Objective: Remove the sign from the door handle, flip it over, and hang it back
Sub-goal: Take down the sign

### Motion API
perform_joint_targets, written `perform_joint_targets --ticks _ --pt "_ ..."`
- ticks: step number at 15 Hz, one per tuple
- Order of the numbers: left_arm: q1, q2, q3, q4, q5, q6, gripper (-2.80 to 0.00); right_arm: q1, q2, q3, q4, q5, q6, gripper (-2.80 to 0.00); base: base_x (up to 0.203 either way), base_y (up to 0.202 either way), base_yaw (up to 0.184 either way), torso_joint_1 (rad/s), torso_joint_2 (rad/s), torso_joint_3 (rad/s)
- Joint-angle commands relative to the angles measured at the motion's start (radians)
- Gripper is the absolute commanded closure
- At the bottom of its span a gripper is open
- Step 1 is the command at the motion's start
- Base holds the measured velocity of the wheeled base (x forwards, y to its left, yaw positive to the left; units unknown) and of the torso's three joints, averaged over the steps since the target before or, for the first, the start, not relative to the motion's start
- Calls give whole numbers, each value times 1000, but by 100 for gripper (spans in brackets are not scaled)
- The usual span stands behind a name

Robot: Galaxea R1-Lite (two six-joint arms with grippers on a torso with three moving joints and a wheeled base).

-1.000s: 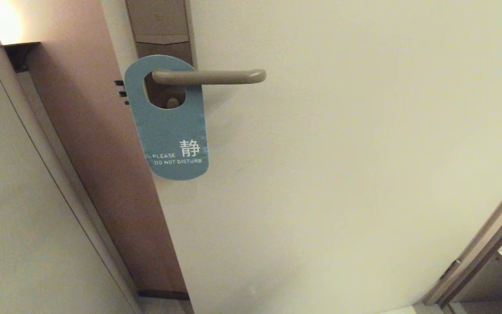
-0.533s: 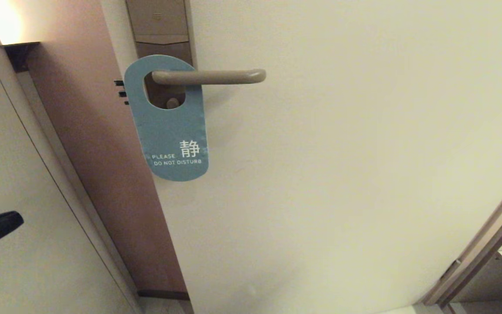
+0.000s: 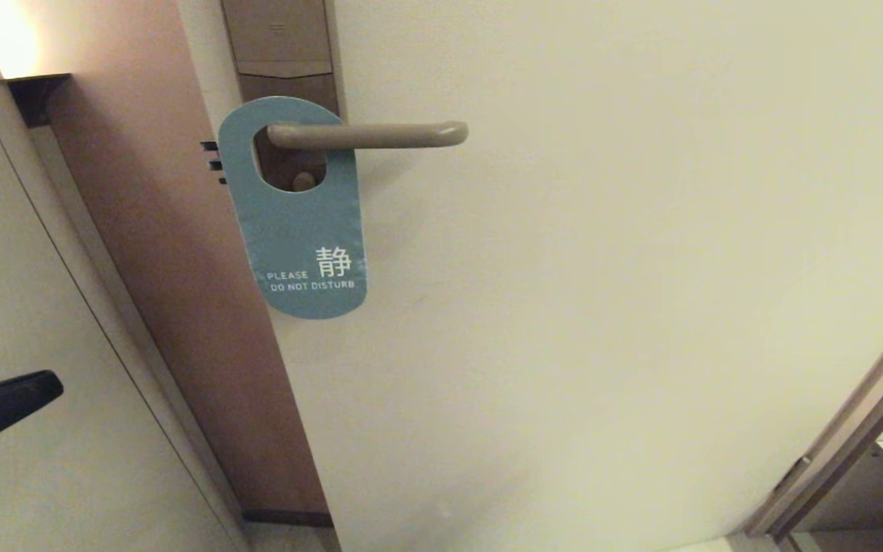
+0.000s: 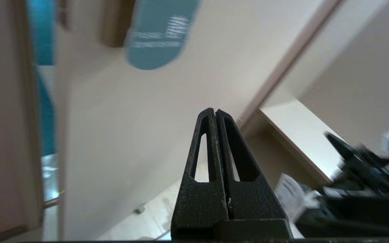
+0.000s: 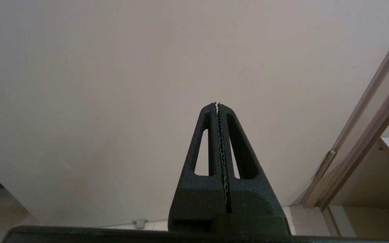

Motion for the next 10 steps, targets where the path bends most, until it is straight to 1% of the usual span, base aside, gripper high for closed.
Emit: perform_joint_targets --ticks 1,3,4,6,7,10 --pt "0 17 -6 -6 -15 1 0 1 0 0 0 0 0 0 0 0 0 0 0 0" --pt "3 55 -33 -24 -16 27 0 1 0 0 0 0 0 0 0 0 0 0 0 0" --pt "5 76 -58 -26 -16 56 0 -1 0 0 0 0 0 0 0 0 0 0 0 0" --pt "11 119 -106 -22 -16 158 0 1 0 0 0 0 0 0 0 0 0 0 0 0" --pt "13 144 -139 -15 -17 194 0 -1 0 0 0 0 0 0 0 0 0 0 0 0" --pt "15 216 -210 -4 -26 211 0 1 0 0 0 0 0 0 0 0 0 0 0 0"
